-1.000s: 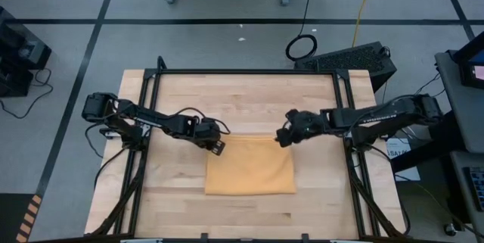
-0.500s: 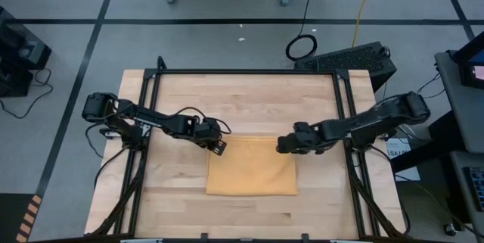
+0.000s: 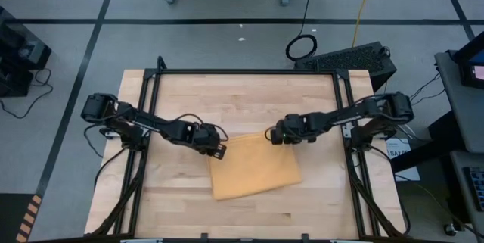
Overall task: Roll towel
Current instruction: Fold the yellow towel in
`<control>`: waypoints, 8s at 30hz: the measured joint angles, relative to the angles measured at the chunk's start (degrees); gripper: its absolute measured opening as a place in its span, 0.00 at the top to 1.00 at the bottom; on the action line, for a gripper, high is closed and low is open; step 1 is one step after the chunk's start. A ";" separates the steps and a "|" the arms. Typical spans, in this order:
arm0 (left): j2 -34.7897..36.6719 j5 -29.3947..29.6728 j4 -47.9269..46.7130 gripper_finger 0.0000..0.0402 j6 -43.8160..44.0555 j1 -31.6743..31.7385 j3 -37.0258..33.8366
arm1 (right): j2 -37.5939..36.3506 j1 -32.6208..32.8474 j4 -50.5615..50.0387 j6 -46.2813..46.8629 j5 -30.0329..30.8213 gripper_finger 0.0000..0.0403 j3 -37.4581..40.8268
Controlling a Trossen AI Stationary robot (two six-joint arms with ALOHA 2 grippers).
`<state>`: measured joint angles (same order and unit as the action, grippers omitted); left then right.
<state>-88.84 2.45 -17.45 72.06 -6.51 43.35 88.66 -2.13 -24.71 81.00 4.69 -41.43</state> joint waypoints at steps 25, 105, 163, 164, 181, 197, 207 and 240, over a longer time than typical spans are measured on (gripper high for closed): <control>0.07 12.78 16.71 0.95 13.54 -3.00 0.03 | -4.42 20.67 3.79 6.77 6.94 0.58 -14.34; 7.51 13.76 19.98 0.94 10.03 -0.48 0.00 | 23.59 15.99 16.90 -70.64 -3.72 0.99 -31.14; 0.00 26.46 15.44 0.94 38.61 -19.12 0.00 | 9.14 -9.55 -23.82 -62.43 -16.95 0.55 -23.49; 0.00 26.44 15.68 0.94 38.61 -19.24 0.00 | 9.14 -11.52 -22.37 -63.20 -16.95 0.54 -22.91; 0.02 26.42 16.09 0.94 38.63 -19.88 0.00 | 9.17 -25.55 -13.95 -71.58 -19.40 0.47 -22.80; 0.04 25.08 16.54 0.94 38.64 -19.88 0.00 | 21.53 -24.01 -12.84 -73.18 -16.72 0.52 -26.94; 0.04 25.30 18.20 0.94 38.60 -19.90 0.00 | 22.14 -23.10 -12.94 -76.99 -10.46 0.87 -27.53; -0.81 34.41 3.60 0.90 45.93 -18.97 4.81 | 19.73 -25.83 -19.10 -77.95 -15.38 0.65 -38.75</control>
<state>-89.65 36.86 -13.85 117.99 -25.47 48.16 108.39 -27.96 -43.81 3.05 -10.69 -80.18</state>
